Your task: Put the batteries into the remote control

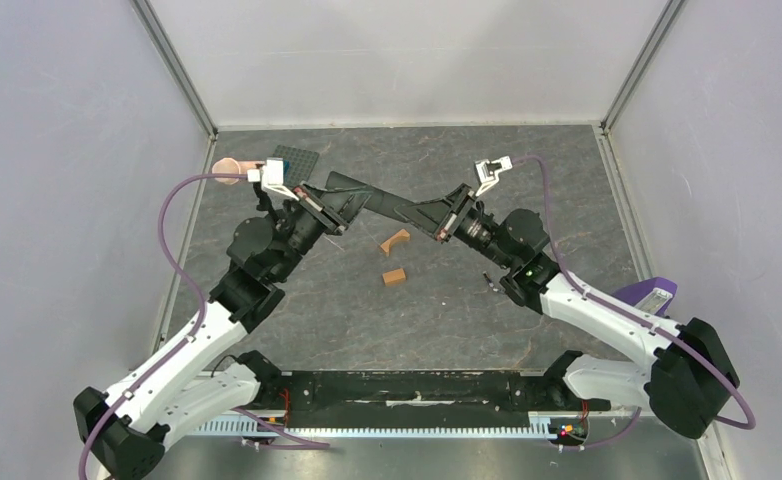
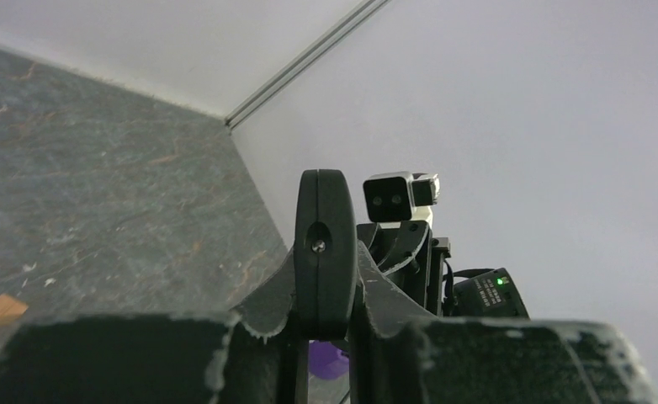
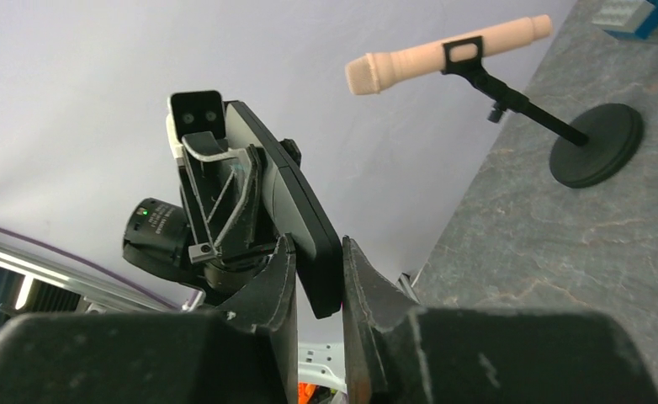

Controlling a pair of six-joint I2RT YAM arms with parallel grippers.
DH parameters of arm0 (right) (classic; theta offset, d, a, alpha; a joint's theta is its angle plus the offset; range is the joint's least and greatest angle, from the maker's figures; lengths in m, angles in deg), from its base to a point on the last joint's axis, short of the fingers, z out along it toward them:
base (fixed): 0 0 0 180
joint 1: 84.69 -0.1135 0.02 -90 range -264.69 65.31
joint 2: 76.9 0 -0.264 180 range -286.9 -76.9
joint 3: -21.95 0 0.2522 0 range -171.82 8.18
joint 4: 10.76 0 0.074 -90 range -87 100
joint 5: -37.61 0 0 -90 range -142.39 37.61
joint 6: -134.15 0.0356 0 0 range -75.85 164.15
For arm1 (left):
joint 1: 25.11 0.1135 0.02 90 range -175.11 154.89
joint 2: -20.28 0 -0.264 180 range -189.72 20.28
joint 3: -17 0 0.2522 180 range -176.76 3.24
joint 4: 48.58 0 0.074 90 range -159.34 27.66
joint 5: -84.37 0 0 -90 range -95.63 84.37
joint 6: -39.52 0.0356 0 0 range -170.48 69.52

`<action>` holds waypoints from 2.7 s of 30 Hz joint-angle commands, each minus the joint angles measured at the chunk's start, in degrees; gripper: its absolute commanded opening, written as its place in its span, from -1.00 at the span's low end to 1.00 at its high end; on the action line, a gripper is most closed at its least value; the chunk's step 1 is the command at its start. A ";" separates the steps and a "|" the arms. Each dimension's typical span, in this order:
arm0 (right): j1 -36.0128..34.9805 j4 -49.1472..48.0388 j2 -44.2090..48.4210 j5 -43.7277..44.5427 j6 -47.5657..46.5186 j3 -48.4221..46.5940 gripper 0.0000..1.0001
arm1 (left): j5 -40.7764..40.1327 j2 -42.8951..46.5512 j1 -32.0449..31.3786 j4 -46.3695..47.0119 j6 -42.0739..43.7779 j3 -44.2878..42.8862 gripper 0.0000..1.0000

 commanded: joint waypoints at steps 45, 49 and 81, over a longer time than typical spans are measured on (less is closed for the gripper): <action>7.97 -10.72 -11.29 -3.37 -5.30 7.66 0.83 | 10.90 -17.48 0.94 4.64 13.09 -4.49 -0.96; 7.98 -9.96 -11.52 -2.87 -5.14 9.04 0.71 | 11.01 -17.76 0.92 4.52 14.69 -4.77 -0.96; 10.85 5.24 -13.92 3.96 0.86 15.70 0.26 | 3.95 -33.61 -2.48 14.92 28.92 -1.04 -0.96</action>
